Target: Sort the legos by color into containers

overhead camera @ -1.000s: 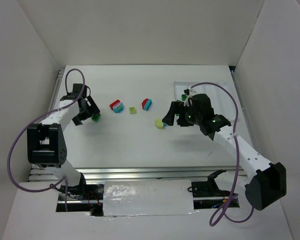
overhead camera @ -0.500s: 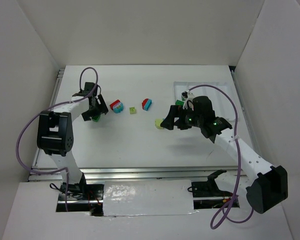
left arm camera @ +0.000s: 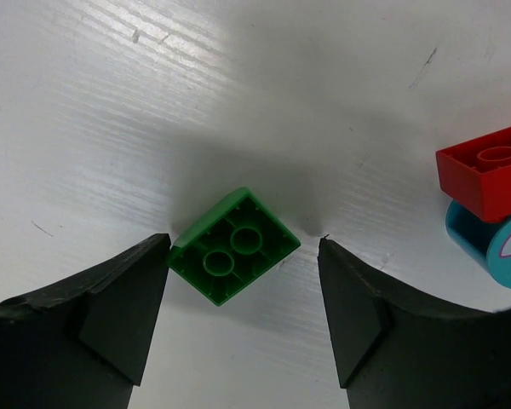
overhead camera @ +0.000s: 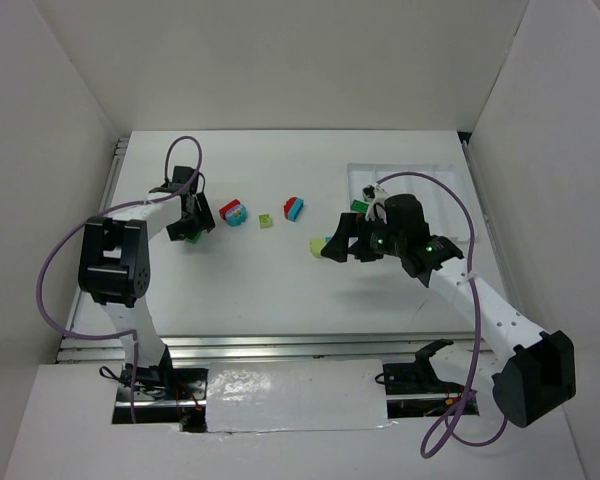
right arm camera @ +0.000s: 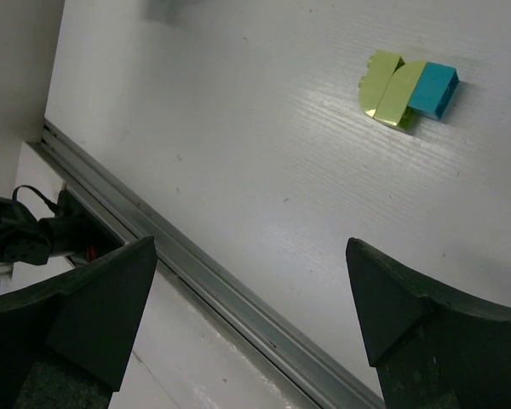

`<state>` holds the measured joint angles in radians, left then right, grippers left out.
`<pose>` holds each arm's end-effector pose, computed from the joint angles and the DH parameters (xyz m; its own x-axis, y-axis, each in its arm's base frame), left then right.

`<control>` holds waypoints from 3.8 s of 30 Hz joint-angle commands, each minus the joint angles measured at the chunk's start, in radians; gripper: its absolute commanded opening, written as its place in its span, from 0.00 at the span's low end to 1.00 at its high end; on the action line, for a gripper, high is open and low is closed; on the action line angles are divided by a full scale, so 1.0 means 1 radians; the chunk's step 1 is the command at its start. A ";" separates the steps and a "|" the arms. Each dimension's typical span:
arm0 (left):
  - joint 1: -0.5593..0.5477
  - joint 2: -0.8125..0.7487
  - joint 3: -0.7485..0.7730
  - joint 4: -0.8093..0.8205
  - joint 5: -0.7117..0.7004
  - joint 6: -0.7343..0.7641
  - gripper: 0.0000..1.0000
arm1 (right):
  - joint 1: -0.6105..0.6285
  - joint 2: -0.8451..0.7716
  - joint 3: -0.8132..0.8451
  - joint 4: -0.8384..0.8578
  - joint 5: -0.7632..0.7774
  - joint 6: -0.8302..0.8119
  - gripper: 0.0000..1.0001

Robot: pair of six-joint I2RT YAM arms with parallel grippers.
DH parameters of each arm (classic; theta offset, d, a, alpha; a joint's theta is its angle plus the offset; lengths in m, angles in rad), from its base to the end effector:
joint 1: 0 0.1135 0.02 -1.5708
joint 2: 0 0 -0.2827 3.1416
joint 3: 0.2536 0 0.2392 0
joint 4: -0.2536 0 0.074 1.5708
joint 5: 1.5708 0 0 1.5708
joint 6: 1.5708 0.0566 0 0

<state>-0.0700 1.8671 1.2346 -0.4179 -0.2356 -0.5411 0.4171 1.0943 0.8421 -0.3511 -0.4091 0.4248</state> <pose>0.3889 -0.0140 0.1834 -0.7173 -0.4518 -0.5305 -0.4867 0.8696 -0.0825 0.2041 0.1151 0.2936 -0.7492 0.0816 -0.6573 -0.3977 0.7381 0.5450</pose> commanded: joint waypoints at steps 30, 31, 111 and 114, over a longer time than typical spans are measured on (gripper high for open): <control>-0.022 0.069 0.014 0.001 -0.059 -0.056 0.62 | 0.003 0.015 -0.026 0.049 -0.036 -0.023 0.99; -0.022 0.075 0.014 0.002 -0.059 -0.057 0.57 | 0.005 0.012 -0.026 0.047 -0.034 -0.023 0.99; -0.379 -0.861 -0.199 -0.160 -0.074 -0.300 0.99 | -0.152 0.476 0.245 0.077 0.520 0.218 0.03; -0.375 -0.852 -0.237 -0.147 -0.038 -0.270 1.00 | -0.169 0.599 0.377 0.009 0.539 0.201 0.13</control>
<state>-0.4519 1.0126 1.0142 -0.5766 -0.3180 -0.8886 0.2619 1.6325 1.1152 -0.1944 0.1001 0.6601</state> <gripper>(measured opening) 0.994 0.362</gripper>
